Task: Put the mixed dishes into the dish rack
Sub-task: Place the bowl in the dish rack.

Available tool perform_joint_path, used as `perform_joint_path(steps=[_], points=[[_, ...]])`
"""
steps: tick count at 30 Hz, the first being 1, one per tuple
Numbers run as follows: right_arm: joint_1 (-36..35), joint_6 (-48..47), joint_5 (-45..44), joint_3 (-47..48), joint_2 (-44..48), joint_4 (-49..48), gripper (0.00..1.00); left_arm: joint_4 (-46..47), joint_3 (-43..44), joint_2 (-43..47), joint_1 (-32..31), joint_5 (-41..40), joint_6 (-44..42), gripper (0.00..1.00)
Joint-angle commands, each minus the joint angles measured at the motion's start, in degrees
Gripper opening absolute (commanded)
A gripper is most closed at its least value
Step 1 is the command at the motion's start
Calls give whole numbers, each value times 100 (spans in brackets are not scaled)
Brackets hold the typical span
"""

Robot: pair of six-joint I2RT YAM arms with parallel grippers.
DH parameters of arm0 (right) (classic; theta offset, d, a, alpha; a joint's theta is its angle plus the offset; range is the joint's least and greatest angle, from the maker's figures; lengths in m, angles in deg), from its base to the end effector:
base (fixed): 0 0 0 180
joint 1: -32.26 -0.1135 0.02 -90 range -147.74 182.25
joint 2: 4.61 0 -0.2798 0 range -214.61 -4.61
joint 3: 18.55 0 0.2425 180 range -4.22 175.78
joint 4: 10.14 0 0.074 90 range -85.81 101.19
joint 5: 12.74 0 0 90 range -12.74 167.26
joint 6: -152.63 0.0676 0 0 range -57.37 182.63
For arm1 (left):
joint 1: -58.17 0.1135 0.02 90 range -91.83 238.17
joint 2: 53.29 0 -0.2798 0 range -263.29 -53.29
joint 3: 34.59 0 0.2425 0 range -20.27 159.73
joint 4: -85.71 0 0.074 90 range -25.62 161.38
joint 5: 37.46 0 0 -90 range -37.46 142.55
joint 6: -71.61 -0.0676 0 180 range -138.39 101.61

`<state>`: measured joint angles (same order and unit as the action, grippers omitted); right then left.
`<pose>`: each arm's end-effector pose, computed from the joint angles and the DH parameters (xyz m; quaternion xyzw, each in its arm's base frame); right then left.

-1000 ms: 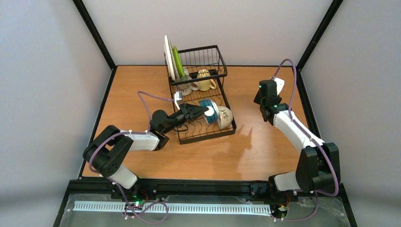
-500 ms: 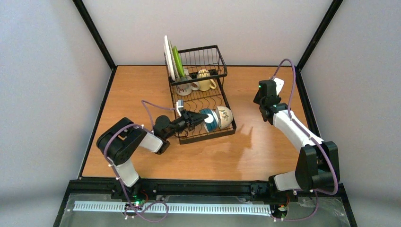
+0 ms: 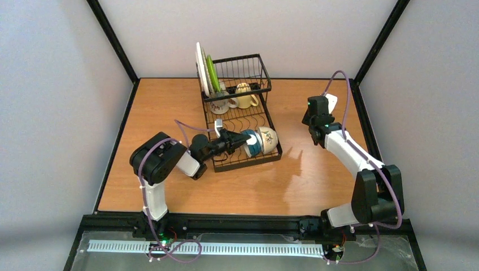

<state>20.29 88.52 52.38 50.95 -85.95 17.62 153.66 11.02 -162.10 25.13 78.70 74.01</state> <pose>0.3184 0.0384 0.2541 0.1981 0.8660 -0.0495 0.4565 0.2803 -0.2179 0.1731 -0.1819 0.6555 -0.7072 0.1923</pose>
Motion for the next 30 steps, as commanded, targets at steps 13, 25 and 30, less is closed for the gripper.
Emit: perform_joint_path(steps=[13, 25, 30], points=[[34, -84, -97, 142, -225, -142, 86, 2030, 236, -331, 342, 471, -55, 0], [19, -145, -139, 125, -207, -120, 86, 2029, 139, -565, 548, 762, -74, 0], [-17, -188, -214, 118, -222, -117, 86, 2033, 207, -704, 603, 994, -36, 0]])
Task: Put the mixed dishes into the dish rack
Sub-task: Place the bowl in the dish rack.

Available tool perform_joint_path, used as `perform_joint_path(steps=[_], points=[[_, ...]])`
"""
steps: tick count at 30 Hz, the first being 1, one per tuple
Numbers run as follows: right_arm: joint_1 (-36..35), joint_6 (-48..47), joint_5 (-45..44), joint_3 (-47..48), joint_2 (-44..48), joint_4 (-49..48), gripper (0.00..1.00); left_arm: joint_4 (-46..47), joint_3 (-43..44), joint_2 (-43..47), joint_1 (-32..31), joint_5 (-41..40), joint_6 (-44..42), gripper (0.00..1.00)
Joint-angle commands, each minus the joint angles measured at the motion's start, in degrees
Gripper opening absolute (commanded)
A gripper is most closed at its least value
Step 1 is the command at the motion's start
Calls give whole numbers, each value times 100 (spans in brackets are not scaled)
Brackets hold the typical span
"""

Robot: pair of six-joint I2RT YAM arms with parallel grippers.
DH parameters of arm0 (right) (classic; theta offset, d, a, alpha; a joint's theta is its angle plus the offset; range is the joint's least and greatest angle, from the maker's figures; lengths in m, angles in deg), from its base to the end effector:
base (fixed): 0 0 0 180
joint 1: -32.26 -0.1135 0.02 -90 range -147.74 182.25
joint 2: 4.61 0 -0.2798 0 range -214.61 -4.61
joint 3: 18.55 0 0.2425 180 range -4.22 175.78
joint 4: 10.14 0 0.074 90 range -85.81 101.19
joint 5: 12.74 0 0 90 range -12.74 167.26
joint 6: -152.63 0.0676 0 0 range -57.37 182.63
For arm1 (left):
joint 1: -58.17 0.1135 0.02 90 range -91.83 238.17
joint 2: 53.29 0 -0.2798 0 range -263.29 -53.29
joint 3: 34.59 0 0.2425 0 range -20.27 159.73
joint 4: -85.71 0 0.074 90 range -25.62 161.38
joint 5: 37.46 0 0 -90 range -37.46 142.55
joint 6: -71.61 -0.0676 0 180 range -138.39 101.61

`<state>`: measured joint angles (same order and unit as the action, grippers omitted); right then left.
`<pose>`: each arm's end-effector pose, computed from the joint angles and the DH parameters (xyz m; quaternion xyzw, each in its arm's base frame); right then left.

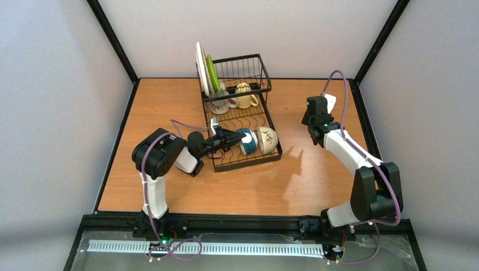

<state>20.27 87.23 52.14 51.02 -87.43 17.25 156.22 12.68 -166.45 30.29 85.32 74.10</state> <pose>0.3226 0.0392 0.2475 0.1877 0.8716 -0.0597 0.4490 0.3007 -0.2005 0.1599 -0.1723 0.6606 -0.7070 0.1846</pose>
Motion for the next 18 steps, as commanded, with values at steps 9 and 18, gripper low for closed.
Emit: perform_joint_path(steps=[9, 18], points=[[-132, -103, -317, 156, -254, -64, 86, 1780, -167, -337, 195, 450, 63, 0], [-272, -148, -531, 144, -260, 4, 86, 1773, -270, -474, 212, 557, 250, 0]])
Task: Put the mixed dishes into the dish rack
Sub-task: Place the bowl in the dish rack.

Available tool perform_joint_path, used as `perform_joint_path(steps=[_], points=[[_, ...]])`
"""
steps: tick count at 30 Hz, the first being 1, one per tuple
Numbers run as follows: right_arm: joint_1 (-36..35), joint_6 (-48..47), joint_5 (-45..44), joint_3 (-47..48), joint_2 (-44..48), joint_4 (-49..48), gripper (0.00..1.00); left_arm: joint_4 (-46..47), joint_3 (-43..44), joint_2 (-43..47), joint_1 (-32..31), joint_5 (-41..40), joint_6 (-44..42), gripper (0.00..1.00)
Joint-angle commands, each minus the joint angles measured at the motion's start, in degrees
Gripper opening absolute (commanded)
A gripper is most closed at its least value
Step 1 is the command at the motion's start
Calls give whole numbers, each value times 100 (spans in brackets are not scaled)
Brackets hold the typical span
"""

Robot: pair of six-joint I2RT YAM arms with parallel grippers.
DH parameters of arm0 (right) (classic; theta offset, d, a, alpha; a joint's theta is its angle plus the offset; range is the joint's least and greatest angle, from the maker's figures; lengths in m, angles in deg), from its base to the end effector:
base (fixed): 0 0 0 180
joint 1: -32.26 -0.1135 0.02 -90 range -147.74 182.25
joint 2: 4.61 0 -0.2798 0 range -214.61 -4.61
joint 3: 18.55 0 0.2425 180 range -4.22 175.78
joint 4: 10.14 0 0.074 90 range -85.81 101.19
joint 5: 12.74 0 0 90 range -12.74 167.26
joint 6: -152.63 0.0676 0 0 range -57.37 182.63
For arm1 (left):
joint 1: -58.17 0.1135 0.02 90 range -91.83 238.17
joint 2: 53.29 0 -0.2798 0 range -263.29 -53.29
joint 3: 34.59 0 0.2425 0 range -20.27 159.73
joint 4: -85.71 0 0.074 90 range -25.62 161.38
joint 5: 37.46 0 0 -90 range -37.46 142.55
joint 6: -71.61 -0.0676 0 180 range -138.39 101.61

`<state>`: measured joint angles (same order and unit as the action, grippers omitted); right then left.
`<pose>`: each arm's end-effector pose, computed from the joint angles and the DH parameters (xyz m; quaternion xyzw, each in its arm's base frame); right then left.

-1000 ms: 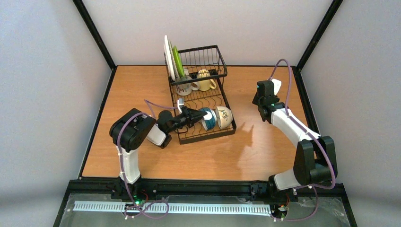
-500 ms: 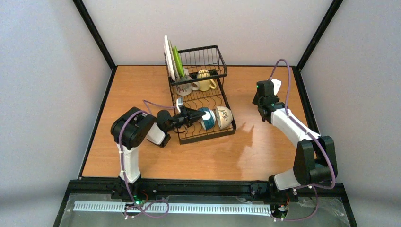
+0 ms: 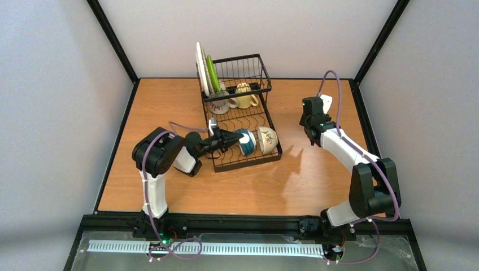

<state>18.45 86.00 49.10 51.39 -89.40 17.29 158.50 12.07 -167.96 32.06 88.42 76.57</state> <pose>0.3260 0.0473 0.2401 0.1720 0.8758 -0.0858 0.4428 0.3022 -0.1922 0.1536 -0.1771 0.6594 -0.7122 0.1629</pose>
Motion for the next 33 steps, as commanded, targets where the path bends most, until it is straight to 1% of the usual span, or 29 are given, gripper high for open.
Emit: perform_joint_path(steps=[1, 9, 10, 14, 17, 19, 24, 25, 33], points=[[-102, -26, -247, 107, -70, 7, 86, 1546, -218, -337, 42, 272, 32, 0], [-195, -51, -386, 90, -90, 77, 86, 1547, -386, -467, 121, 332, 159, 1], [-203, -51, -398, 90, -92, 77, 87, 1551, -405, -477, 123, 332, 167, 3], [-252, -59, -450, 114, -139, 101, 87, 1551, -509, -509, 140, 319, 215, 15], [-273, -55, -484, 148, -191, 125, 86, 1546, -593, -497, 149, 289, 242, 33], [-299, -50, -508, 168, -231, 136, 87, 1550, -642, -483, 163, 268, 250, 48], [-349, -50, -566, 205, -250, 174, 87, 1546, -758, -458, 194, 204, 268, 69], [-355, -51, -567, 206, -254, 174, 87, 1546, -780, -452, 194, 186, 269, 72], [-391, -51, -561, 213, -207, 213, 87, 1537, -900, -289, 192, 44, 290, 78]])
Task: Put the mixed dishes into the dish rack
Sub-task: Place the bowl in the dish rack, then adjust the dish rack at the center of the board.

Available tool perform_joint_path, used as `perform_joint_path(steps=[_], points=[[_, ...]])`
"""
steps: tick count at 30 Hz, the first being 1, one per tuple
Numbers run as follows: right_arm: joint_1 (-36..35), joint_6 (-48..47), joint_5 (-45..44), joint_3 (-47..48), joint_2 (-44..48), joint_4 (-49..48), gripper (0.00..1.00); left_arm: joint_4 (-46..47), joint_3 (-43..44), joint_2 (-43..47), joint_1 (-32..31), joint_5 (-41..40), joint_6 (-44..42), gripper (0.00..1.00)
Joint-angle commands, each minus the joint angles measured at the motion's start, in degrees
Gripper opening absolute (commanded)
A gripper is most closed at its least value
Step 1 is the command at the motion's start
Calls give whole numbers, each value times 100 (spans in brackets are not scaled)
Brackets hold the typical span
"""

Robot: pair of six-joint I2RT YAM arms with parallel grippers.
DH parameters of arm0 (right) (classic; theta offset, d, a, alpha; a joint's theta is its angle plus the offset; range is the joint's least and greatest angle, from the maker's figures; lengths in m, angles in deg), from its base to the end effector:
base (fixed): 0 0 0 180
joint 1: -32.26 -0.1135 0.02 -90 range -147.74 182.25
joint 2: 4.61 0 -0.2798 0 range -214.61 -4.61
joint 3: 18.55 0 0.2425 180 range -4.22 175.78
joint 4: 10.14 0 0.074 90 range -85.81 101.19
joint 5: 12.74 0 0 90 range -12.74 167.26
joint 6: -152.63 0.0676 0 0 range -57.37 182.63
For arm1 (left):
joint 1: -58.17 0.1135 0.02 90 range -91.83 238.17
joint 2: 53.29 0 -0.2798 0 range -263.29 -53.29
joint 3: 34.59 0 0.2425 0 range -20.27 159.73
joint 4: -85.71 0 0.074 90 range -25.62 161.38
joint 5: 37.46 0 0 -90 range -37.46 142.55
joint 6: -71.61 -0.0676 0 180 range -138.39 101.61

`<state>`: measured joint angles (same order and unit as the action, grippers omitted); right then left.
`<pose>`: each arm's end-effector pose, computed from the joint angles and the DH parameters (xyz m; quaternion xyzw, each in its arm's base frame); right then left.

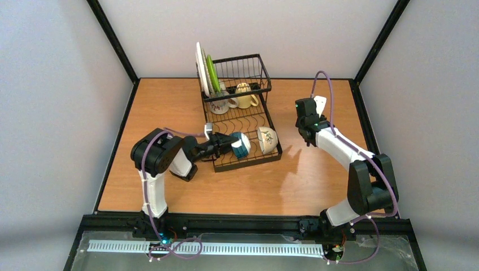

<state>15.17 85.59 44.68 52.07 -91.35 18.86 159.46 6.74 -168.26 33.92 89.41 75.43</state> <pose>0.3256 0.0620 0.2327 0.1524 0.8805 -0.1181 0.4330 0.2883 -0.1744 0.1347 -0.1985 0.6781 -0.6907 0.1539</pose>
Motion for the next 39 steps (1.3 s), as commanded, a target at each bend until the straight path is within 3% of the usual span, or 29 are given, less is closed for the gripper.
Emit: perform_joint_path(steps=[1, 25, 39], points=[[-67, -10, -119, 145, -7, 58, 87, 1441, -384, -231, 8, -70, 415, 78], [-129, -37, -64, 162, 348, 190, 87, 105, -635, 1277, 10, -291, -176, 82], [-128, -38, -51, 137, 337, 144, 87, -1437, -530, 1903, 7, -246, -893, 82]])
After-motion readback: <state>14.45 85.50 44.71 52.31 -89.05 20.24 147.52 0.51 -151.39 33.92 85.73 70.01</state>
